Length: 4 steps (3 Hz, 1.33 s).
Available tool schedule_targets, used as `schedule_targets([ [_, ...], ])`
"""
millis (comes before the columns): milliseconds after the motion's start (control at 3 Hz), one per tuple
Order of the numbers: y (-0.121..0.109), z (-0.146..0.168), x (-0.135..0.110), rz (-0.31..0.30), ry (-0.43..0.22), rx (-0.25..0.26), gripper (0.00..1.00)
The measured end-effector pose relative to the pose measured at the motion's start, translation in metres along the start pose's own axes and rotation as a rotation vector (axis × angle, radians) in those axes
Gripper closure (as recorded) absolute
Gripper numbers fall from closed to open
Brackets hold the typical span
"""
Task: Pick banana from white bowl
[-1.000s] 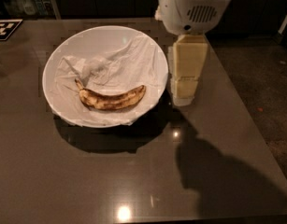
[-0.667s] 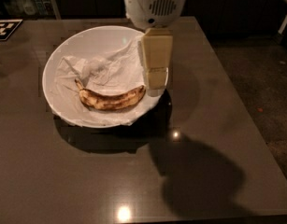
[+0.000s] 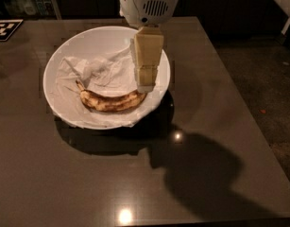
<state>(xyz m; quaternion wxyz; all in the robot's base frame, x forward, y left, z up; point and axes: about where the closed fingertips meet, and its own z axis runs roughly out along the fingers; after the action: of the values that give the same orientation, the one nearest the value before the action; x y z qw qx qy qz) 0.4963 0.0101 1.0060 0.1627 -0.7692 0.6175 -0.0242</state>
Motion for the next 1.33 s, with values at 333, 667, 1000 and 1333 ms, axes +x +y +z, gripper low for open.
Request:
schedule_targets([
  [333, -0.012, 0.027, -0.009, 0.019, -0.034, -0.061, 0.00],
  [667, -0.018, 0.054, -0.018, 0.050, -0.072, -0.123, 0.04],
  [1000, -0.018, 0.074, -0.024, 0.073, -0.100, -0.172, 0.15],
  [1333, -0.016, 0.093, -0.029, 0.090, -0.122, -0.219, 0.17],
])
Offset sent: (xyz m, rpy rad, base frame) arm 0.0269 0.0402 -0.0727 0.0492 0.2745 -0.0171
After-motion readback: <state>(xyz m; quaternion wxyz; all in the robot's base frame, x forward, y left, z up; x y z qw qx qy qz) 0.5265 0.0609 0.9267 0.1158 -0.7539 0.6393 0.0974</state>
